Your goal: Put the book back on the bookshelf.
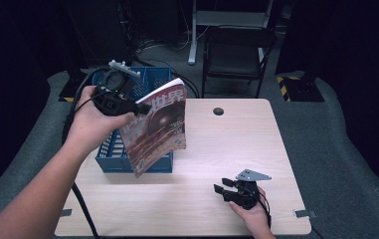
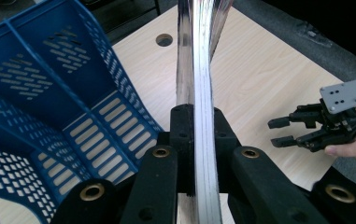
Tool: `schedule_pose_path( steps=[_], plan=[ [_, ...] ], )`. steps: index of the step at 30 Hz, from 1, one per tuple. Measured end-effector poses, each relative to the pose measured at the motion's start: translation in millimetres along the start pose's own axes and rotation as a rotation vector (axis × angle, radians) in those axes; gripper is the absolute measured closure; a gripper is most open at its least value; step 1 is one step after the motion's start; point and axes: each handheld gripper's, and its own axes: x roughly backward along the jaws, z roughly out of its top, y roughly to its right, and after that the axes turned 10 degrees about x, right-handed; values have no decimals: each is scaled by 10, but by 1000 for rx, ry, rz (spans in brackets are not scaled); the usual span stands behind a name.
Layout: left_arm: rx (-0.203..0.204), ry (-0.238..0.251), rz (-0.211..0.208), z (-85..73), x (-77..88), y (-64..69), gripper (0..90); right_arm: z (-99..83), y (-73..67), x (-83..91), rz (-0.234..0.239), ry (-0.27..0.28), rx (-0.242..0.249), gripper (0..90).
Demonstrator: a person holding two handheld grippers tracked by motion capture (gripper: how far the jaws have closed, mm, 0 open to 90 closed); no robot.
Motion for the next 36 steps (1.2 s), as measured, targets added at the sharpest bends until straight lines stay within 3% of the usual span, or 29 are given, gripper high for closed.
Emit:
schedule_pose_path(
  steps=[14,36],
  plan=[
    [96,21,69,25,75,-213,838,-8,-2,-8,-7,-11,6,527],
    [171,15,136,16,139,-496,838,-30,6,-42,-12,-32,2,524]
  ],
)
